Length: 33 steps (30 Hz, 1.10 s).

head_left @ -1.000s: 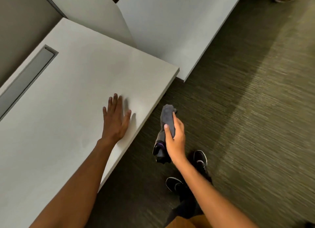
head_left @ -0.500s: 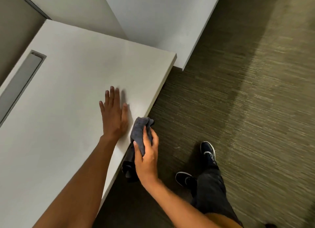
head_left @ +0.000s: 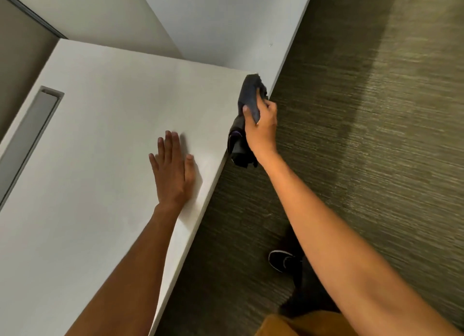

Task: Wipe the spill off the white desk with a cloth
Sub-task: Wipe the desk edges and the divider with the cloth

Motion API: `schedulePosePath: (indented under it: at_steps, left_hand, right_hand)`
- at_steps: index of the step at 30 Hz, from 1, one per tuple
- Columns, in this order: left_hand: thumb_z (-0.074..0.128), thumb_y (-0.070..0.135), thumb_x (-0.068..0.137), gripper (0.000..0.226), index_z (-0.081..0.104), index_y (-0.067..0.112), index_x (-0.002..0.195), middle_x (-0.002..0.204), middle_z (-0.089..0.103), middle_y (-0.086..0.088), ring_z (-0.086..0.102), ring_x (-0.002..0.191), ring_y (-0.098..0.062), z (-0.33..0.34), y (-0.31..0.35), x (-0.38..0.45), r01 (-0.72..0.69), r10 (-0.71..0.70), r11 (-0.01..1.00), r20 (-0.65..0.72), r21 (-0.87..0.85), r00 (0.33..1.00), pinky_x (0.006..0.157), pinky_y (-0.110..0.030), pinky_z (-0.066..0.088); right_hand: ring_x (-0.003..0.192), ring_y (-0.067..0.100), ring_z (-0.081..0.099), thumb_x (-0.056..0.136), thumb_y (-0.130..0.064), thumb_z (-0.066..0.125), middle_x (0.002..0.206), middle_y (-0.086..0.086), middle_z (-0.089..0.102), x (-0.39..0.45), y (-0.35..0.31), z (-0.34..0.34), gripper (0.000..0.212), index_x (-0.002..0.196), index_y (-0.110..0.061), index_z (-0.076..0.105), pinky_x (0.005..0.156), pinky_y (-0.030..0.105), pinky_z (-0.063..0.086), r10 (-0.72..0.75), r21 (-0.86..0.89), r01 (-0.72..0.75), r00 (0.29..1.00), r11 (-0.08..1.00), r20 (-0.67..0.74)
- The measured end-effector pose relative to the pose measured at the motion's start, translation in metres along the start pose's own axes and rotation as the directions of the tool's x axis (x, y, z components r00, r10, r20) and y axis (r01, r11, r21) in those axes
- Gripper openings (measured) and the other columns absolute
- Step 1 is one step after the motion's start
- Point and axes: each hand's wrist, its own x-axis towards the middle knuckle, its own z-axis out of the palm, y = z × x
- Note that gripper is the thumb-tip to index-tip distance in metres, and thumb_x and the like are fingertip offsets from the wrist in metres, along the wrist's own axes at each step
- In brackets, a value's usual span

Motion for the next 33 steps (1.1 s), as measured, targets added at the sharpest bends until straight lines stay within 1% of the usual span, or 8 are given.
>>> schedulePosePath:
  at_steps: [5, 12, 16, 20, 26, 28, 31, 33]
  left_hand:
    - [0.014, 0.046, 0.101, 0.067, 0.000, 0.018, 0.160, 0.169, -0.006, -0.001, -0.010, 0.155, -0.017, 0.004, -0.002, 0.000, 0.001, -0.001, 1.000, 0.000, -0.001, 1.000, 0.124, -0.049, -0.005]
    - [0.013, 0.046, 0.100, 0.068, 0.005, 0.016, 0.160, 0.169, -0.001, -0.004, -0.006, 0.155, -0.019, 0.004, -0.001, 0.001, 0.024, -0.024, 1.000, -0.006, 0.002, 1.000, 0.125, -0.049, -0.003]
    - [0.014, 0.044, 0.101, 0.067, 0.003, 0.016, 0.160, 0.169, -0.002, -0.004, -0.008, 0.155, -0.019, 0.003, 0.001, -0.001, 0.020, -0.020, 1.000, -0.006, 0.007, 1.000, 0.125, -0.048, -0.004]
    - [0.015, 0.044, 0.099, 0.069, 0.006, 0.013, 0.160, 0.169, 0.000, -0.006, -0.006, 0.155, -0.021, 0.003, 0.003, -0.001, 0.043, -0.043, 0.999, -0.018, -0.004, 0.999, 0.125, -0.046, -0.003]
    - [0.015, 0.048, 0.099, 0.071, 0.001, 0.014, 0.160, 0.169, -0.002, -0.006, -0.006, 0.155, -0.020, 0.004, 0.001, -0.001, 0.026, -0.026, 1.000, -0.023, -0.003, 0.999, 0.125, -0.045, -0.003]
    - [0.015, 0.048, 0.100, 0.070, 0.001, 0.014, 0.160, 0.169, -0.002, -0.006, -0.007, 0.155, -0.020, 0.004, 0.000, 0.000, 0.023, -0.023, 1.000, -0.021, -0.001, 1.000, 0.125, -0.045, -0.003]
    - [0.016, 0.046, 0.101, 0.069, 0.002, 0.014, 0.160, 0.169, -0.002, -0.006, -0.006, 0.155, -0.021, 0.003, 0.001, -0.001, 0.013, -0.013, 1.000, -0.019, 0.002, 1.000, 0.125, -0.046, -0.003]
    - [0.016, 0.046, 0.101, 0.069, 0.002, 0.014, 0.159, 0.168, -0.002, -0.007, -0.007, 0.155, -0.021, 0.003, 0.001, -0.002, 0.011, -0.011, 1.000, -0.020, -0.001, 1.000, 0.125, -0.046, -0.004]
  right_hand:
    - [0.107, 0.010, 0.051, 0.098, -0.019, 0.053, 0.124, 0.006, 0.043, -0.056, 0.012, 0.004, 0.048, 0.144, -0.010, 0.044, 0.097, 0.008, 0.038, -0.009, 0.003, 0.009, 0.995, 1.000, 0.096]
    - [0.111, 0.011, 0.054, 0.099, -0.023, 0.051, 0.124, 0.005, 0.043, -0.189, 0.025, 0.013, 0.047, 0.145, -0.014, 0.044, 0.100, 0.027, 0.048, 0.022, 0.058, -0.039, 0.963, 0.998, 0.267]
    - [0.110, 0.006, 0.053, 0.099, -0.024, 0.052, 0.120, 0.002, 0.044, -0.221, 0.023, 0.013, 0.047, 0.145, -0.016, 0.044, 0.099, 0.028, 0.047, 0.009, 0.104, -0.042, 0.954, 0.994, 0.300]
    - [0.110, 0.011, 0.053, 0.100, -0.024, 0.051, 0.120, 0.004, 0.044, -0.193, 0.021, 0.015, 0.048, 0.146, -0.015, 0.041, 0.100, 0.028, 0.046, 0.001, 0.073, -0.018, 0.974, 0.997, 0.228]
    - [0.104, 0.009, 0.050, 0.099, -0.021, 0.052, 0.116, -0.001, 0.042, -0.075, 0.013, 0.006, 0.049, 0.146, -0.013, 0.041, 0.089, 0.000, 0.035, 0.003, -0.015, -0.001, 0.995, 1.000, 0.103]
    - [0.104, 0.015, 0.053, 0.099, -0.020, 0.053, 0.115, 0.004, 0.046, -0.032, 0.010, -0.001, 0.048, 0.145, -0.011, 0.044, 0.089, 0.005, 0.038, 0.021, -0.047, -0.017, 0.996, 0.999, 0.086]
    - [0.109, 0.025, 0.055, 0.099, -0.020, 0.053, 0.118, 0.016, 0.050, 0.018, 0.005, -0.010, 0.046, 0.143, -0.010, 0.046, 0.100, 0.030, 0.044, 0.053, -0.067, -0.047, 0.995, 0.997, 0.087]
    - [0.113, 0.027, 0.055, 0.099, -0.020, 0.052, 0.121, 0.017, 0.050, 0.037, 0.002, -0.014, 0.047, 0.145, -0.014, 0.044, 0.104, 0.035, 0.044, 0.069, -0.071, -0.062, 0.993, 0.996, 0.094]
